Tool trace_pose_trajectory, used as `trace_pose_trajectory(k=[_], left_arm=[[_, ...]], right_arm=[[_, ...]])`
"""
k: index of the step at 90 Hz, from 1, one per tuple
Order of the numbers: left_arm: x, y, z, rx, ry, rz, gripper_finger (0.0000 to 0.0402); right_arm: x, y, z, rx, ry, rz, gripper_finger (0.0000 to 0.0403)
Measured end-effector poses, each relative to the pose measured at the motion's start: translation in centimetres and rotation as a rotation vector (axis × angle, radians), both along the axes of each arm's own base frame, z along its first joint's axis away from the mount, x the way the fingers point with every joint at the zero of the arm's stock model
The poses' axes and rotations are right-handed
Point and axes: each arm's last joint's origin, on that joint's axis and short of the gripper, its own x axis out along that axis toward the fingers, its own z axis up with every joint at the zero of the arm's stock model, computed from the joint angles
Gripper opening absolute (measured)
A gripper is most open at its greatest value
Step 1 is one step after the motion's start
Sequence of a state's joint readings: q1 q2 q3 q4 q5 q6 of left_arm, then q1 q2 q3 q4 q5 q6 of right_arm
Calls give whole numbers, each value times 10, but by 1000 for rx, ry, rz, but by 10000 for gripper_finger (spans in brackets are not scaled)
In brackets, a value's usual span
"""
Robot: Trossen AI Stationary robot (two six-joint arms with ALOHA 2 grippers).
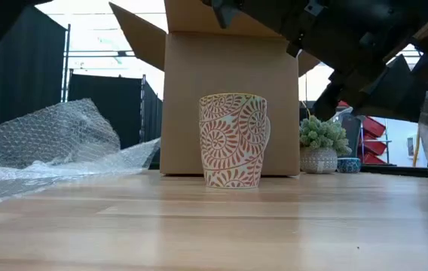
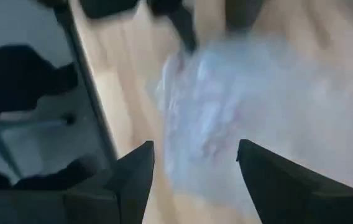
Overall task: Wrap mug
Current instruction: Wrap the red mug with bubble wrap
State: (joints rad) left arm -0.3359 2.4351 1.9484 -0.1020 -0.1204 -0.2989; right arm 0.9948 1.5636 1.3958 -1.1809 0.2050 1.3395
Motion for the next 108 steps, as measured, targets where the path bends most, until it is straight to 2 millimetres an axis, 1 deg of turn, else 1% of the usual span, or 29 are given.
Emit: trace_pose_trajectory(k=[6,13,19,26,34,44,61,74,89,96,108], left_arm=[[0,0,0,0,-1,0,145],[0,0,1,0,-1,0,145],[0,0,1,-1,-2,0,145],[0,0,1,-2,-3,0,145],[0,0,2,-4,-6,1,145],[0,0,3,-10,-9,4,145],[1,-1,4,-32,-17,14,145],[-1,-1,14,-47,-35,12,145],[-4,-5,26,-55,-49,0,145],[-6,-8,28,-53,-47,-4,145],[-10,-12,34,-16,24,0,145]], right_arm=[[-11,11,-8,7,15,-32,217],[-22,23,-24,-13,23,-69,217],[-30,32,-44,-49,12,-88,217],[-32,40,-70,-89,5,-103,217],[-28,44,-98,-143,-28,-114,217],[-20,47,-125,-195,-66,-119,217],[-1,50,-159,-232,-84,-71,217],[16,50,-169,-242,-93,-3,217],[32,42,-169,-267,-98,33,217],[38,38,-171,-296,-101,51,217],[44,32,-175,-320,-120,35,217]])
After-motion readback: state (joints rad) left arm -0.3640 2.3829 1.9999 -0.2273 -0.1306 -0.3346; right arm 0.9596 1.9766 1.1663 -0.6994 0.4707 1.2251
